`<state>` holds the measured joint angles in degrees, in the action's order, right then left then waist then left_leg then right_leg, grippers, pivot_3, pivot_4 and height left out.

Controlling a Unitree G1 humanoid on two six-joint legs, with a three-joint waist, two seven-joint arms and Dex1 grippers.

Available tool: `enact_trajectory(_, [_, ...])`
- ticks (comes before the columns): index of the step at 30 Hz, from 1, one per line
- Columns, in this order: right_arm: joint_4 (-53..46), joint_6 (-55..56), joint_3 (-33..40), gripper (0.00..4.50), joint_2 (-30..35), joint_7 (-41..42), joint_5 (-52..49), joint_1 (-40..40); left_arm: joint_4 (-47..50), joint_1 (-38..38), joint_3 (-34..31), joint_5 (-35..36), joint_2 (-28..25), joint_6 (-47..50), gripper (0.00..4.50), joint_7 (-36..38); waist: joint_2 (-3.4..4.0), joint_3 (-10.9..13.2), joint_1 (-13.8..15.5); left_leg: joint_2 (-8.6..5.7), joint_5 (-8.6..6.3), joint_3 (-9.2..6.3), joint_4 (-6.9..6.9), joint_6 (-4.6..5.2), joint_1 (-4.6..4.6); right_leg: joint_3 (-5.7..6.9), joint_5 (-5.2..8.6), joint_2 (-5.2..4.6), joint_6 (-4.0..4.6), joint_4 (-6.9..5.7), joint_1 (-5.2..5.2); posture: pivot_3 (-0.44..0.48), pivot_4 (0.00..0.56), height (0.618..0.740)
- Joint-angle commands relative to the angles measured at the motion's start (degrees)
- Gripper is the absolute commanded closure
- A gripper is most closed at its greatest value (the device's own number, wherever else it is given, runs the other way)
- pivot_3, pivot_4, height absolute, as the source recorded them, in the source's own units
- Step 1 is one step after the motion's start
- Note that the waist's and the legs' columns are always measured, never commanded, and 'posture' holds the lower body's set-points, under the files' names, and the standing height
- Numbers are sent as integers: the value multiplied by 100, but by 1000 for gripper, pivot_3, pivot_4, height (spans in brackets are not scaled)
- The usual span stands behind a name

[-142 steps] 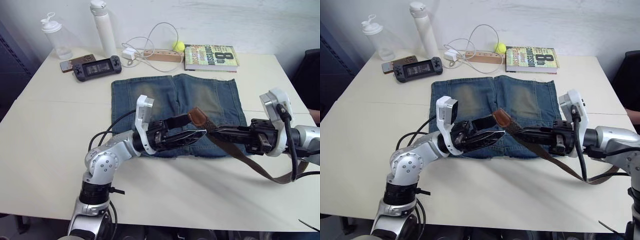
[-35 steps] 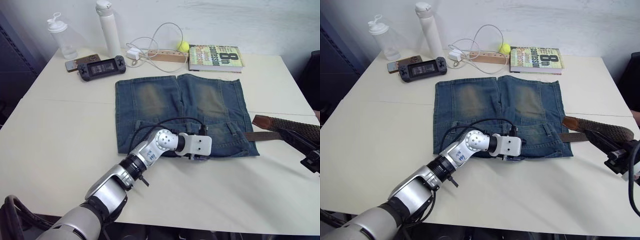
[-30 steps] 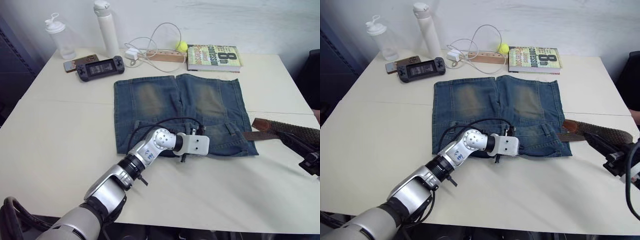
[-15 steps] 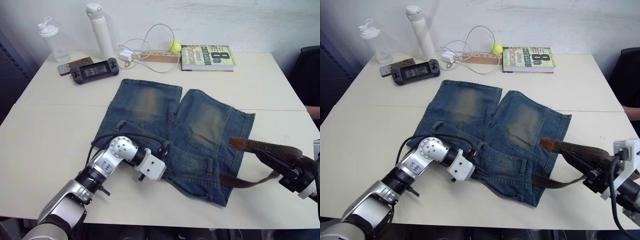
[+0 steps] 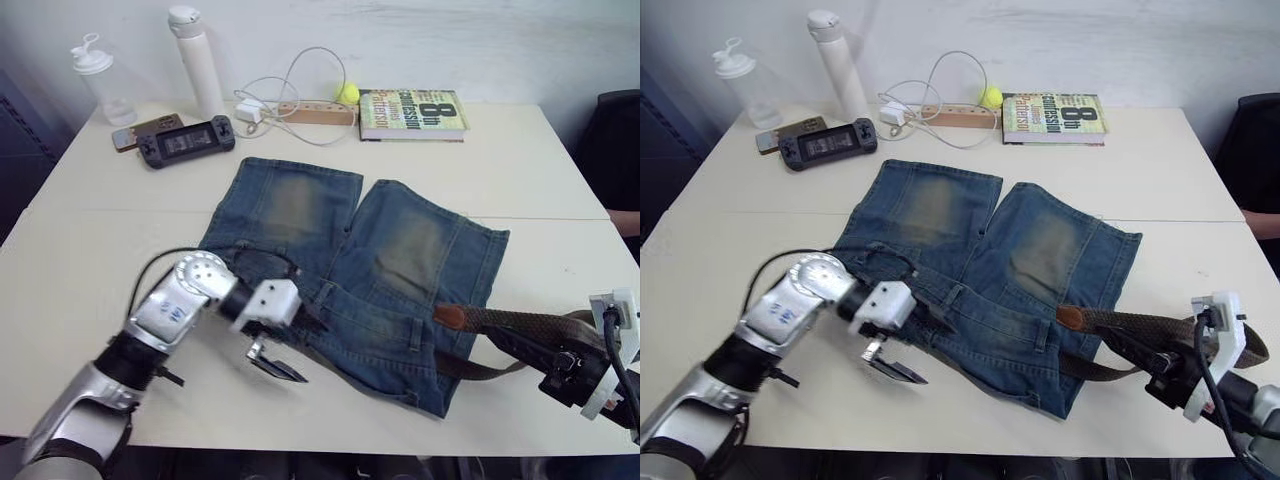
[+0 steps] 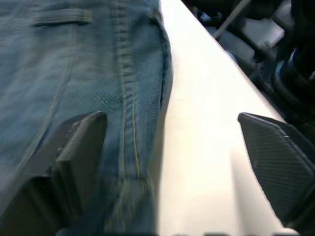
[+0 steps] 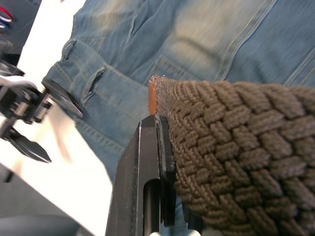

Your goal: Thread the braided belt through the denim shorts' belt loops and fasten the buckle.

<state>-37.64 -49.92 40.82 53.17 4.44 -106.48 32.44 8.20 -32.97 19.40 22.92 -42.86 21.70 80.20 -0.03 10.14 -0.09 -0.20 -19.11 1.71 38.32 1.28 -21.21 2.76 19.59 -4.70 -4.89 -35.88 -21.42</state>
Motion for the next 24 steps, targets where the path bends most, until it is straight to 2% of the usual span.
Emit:
enact_trajectory(1, [81,87,-196,4500,190,-366,-528,-13,455,-158,-610,557,-44,894,69,-398,0,0,20,-1,0,-2,0,0,-2,1,0,-1,0,2,0,0,150,735])
enact_trajectory(4, [296,54,-445,4500,266,-586,-636,-17,566,-285,-901,661,22,1268,69,-784,-8,5,25,-3,0,-7,2,1,-5,6,0,0,-1,4,4,0,150,735])
enact_trajectory(17, [1243,-406,-1067,4500,288,-381,-163,-187,1356,308,-1059,607,48,1550,69,-1607,-8,5,19,-4,1,-3,0,1,-1,4,-1,3,-2,0,3,0,150,735])
enact_trajectory(24, [1468,-484,-1575,4500,265,-475,-326,-804,1469,418,-1093,626,133,1609,69,-1826,-9,5,21,-4,1,-2,0,1,-2,4,-1,3,-2,1,2,0,150,735])
